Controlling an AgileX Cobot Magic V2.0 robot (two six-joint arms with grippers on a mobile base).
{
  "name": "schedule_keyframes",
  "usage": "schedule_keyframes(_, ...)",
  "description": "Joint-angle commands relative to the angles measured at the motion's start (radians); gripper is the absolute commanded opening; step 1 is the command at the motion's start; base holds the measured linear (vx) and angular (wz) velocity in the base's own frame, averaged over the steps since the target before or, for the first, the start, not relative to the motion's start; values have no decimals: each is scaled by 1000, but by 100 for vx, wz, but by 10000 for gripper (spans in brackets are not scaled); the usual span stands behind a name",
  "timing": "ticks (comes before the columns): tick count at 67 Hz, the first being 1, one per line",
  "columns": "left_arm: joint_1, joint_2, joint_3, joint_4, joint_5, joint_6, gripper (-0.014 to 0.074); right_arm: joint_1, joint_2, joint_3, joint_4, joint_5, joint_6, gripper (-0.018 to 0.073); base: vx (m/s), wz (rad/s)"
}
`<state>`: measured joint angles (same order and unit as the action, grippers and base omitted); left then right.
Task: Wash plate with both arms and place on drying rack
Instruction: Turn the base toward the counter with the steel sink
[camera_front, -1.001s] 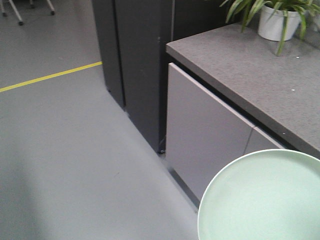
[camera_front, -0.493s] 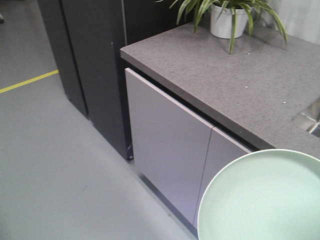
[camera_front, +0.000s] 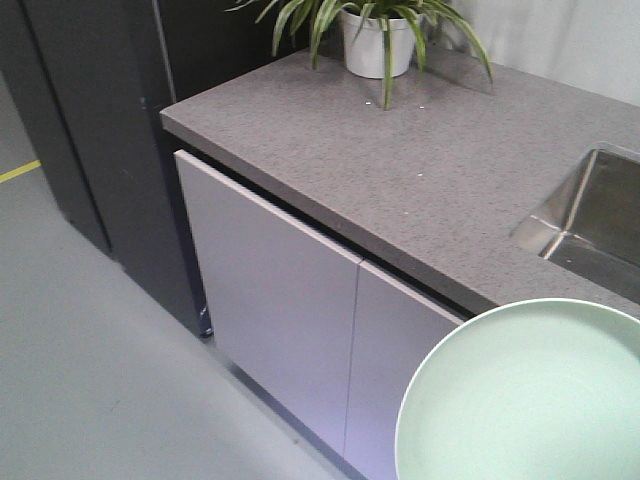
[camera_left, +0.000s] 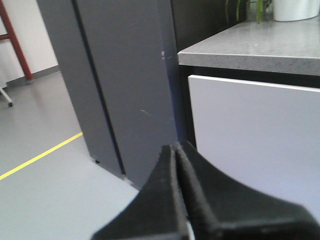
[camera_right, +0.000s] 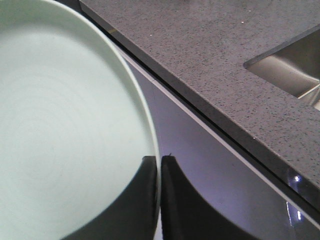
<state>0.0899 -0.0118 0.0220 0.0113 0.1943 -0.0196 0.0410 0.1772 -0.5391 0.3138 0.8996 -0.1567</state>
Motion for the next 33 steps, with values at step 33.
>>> schedule_keyframes(33, -8, -13, -21, -2, -73, -7, -7, -5, 11, -24, 12, -71, 0, -1, 8, -31)
